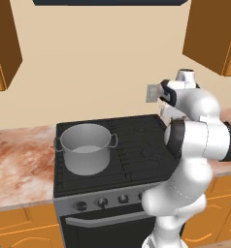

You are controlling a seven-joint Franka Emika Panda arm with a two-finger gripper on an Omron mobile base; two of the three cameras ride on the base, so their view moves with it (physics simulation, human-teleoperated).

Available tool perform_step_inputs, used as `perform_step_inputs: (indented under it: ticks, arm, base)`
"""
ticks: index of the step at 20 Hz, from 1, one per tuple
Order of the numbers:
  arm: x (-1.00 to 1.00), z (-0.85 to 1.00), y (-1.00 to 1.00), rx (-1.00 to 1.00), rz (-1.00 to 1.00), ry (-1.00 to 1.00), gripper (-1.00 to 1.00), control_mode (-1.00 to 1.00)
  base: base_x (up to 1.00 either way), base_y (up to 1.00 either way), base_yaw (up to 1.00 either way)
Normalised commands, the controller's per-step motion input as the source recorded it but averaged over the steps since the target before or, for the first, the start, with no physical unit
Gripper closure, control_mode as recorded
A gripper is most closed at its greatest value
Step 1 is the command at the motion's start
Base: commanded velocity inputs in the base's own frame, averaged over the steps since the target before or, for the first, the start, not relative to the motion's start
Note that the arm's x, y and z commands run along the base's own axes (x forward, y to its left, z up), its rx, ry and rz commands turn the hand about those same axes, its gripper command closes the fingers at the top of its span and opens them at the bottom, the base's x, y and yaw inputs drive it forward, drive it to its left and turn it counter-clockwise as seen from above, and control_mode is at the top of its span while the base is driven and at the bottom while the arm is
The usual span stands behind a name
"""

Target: Turn on the burner for the pot on the stove. Wait thirty seconds for the pot to heat up. Then add the garlic to the pot.

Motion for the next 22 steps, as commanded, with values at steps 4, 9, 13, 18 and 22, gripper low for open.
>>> perform_step_inputs:
  ticks: [4, 9, 13, 18, 22]
  arm:
    - [-0.12, 0.81, 1.0, 0.0, 0.1, -0.03, 1.0, -1.0]
    - [-0.07, 0.68, 1.0, 0.0, 0.13, 0.0, 1.0, -1.0]
    - [-0.04, 0.35, 1.0, -0.02, 0.05, 0.0, 1.0, -1.0]
    - [0.0, 0.17, 1.0, -0.02, 0.06, 0.01, 1.0, -1.0]
    - [0.0, 0.0, 1.0, 0.0, 0.06, 0.0, 1.0, -1.0]
  base:
    - [0.0, 0.0, 0.0]
    - [0.0, 0.0, 0.0]
    - [0.0, 0.0, 0.0]
    - [0.0, 0.0, 0.0]
    - [0.0, 0.0, 0.0]
